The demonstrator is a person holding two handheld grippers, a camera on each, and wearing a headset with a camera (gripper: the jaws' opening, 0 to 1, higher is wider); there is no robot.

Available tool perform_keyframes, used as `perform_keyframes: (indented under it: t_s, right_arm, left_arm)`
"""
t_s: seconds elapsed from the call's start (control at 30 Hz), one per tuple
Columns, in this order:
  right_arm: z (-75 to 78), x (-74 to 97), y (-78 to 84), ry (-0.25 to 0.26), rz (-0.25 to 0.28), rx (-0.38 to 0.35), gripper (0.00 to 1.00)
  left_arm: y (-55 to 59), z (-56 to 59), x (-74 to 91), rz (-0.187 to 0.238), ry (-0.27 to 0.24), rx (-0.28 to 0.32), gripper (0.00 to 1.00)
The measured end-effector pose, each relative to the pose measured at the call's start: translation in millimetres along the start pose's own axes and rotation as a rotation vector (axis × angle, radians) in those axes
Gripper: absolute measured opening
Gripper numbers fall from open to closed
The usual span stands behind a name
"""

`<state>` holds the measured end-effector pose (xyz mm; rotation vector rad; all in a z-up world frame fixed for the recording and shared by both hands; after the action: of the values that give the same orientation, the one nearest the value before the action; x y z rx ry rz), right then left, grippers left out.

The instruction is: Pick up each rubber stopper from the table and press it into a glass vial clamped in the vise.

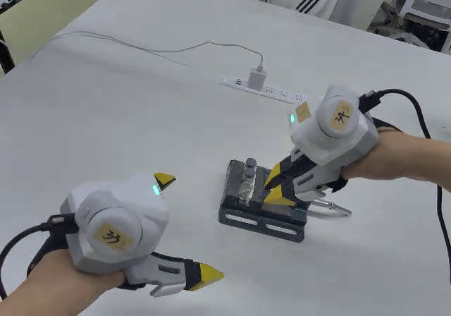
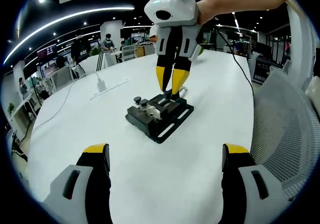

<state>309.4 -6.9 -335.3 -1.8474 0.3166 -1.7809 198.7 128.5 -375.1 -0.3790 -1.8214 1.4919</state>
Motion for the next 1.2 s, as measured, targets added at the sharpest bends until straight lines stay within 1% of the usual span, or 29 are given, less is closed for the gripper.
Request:
perform_keyframes:
  t_s: [0.03,0.17,0.2,0.27,0.33,0.53,0.77,0.87,1.07,1.2]
  right_arm:
    - [2.0,0.3,-1.7,-0.005,-0.015,0.021,0.07]
    - [8.6,0.2,-7.5,-0.016,-0.043,0.057,0.07]
    - [11.5,0.2,-9.3,-0.02,-0.057,0.083,0.07]
    - [15.7,-0.3,-11.8,-0.024,-0.074,0.104,0.07]
    - [19.3,-0.7,-13.6,-0.028,-0.081,0.114,0.07]
    - [30.2,-4.8,-16.8,-0.039,-0.123,0.161,0.07]
    - [31.9,-14.3,-13.9,-0.069,-0.166,0.194,0.07]
    - [31.5,-18.0,-13.3,-0.082,-0.184,0.208,0.07]
    - [33.7,-23.6,-16.0,-0.095,-0.191,0.215,0.07]
    - [33.9,-28.4,-14.3,-0.111,-0.212,0.225,0.07]
  left_arm:
    - [0.6,-0.3,0.2,-0.002,-0.001,0.006,0.93]
    - [0.7,-1.4,1.6,-0.001,-0.004,0.01,0.93]
    - [1.0,-2.0,1.9,-0.001,-0.007,0.013,0.93]
    - [1.1,-2.9,2.4,0.002,-0.011,0.016,0.92]
    - [1.4,-3.3,2.9,0.002,-0.014,0.019,0.92]
    - [4.2,-3.4,4.4,-0.001,-0.023,0.033,0.92]
    - [9.0,-2.2,4.8,-0.01,-0.022,0.043,0.91]
    - [8.9,-2.5,4.6,-0.01,-0.022,0.045,0.91]
    - [9.0,-4.8,4.0,-0.011,-0.024,0.05,0.91]
    - [9.6,-4.6,3.8,-0.012,-0.022,0.05,0.91]
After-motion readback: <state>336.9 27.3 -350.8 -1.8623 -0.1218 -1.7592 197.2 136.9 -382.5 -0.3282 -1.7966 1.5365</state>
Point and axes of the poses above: the centre of the closed fingertips' face, and the gripper's own axes: x roughly backward along the fingers, z roughly to its right, y roughly out of its underside, the point moved 7 cm from there along x, roughly backward along the fingers, and after that the axes turned 9 degrees about z, right-handed, at the moved point
